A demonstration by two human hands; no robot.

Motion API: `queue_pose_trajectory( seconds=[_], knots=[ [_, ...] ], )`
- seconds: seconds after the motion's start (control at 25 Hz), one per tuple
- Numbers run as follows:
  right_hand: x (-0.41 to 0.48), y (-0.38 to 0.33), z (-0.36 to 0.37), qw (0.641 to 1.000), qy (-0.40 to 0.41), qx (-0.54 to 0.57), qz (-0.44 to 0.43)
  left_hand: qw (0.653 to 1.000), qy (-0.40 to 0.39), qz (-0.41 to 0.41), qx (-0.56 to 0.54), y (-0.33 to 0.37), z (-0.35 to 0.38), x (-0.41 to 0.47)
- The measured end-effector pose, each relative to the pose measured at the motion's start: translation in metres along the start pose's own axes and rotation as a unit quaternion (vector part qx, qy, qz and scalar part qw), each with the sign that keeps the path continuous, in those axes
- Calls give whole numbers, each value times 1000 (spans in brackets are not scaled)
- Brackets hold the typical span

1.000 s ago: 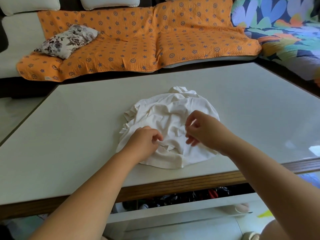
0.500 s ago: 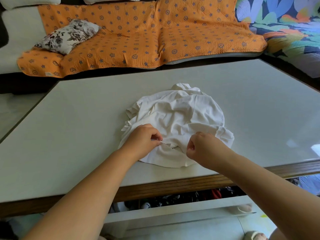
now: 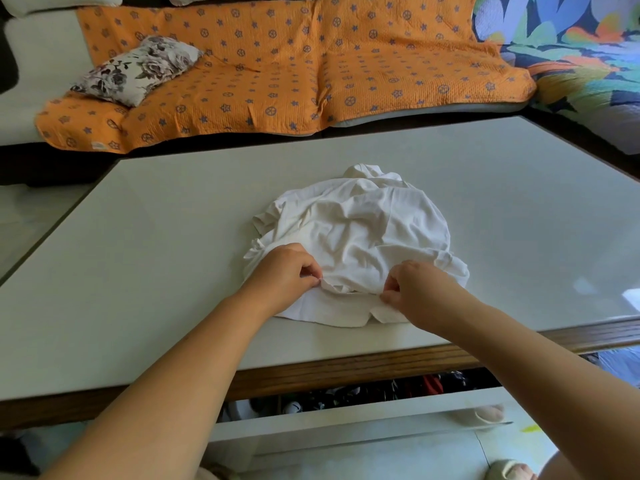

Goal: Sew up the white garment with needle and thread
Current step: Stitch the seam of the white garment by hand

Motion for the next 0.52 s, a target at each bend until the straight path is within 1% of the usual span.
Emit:
queue_pose_trajectory(
  seconds=[0.04,0.12,0.24,0.28,0.4,0.44,0.52],
  knots=[
    [0,2,-8,1000,17,2,0,1000,10,-2,-17,-2,-4,0],
    [0,7,-24,998,61,21,-1,996,36,-32,-75,-10,-18,-1],
    [-1,10,-43,989,125,79,-17,968,60,-83,-229,-15,-34,-8],
    [-1,11,-48,984,144,99,-18,962,62,-85,-250,-12,-37,-10],
    [2,11,-58,969,177,174,-5,965,71,-68,-243,3,-43,-13],
    [4,12,-59,959,175,221,1,964,76,-64,-248,7,-47,-13],
    [4,11,-59,928,156,337,12,959,90,-59,-260,12,-58,-17]
  ],
)
Point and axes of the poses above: each hand's wrist, its own x-axis towards the middle knuckle, its own z-axis out of the palm, y = z × x, the point moved 8 cm from there along x, towards the middle knuckle
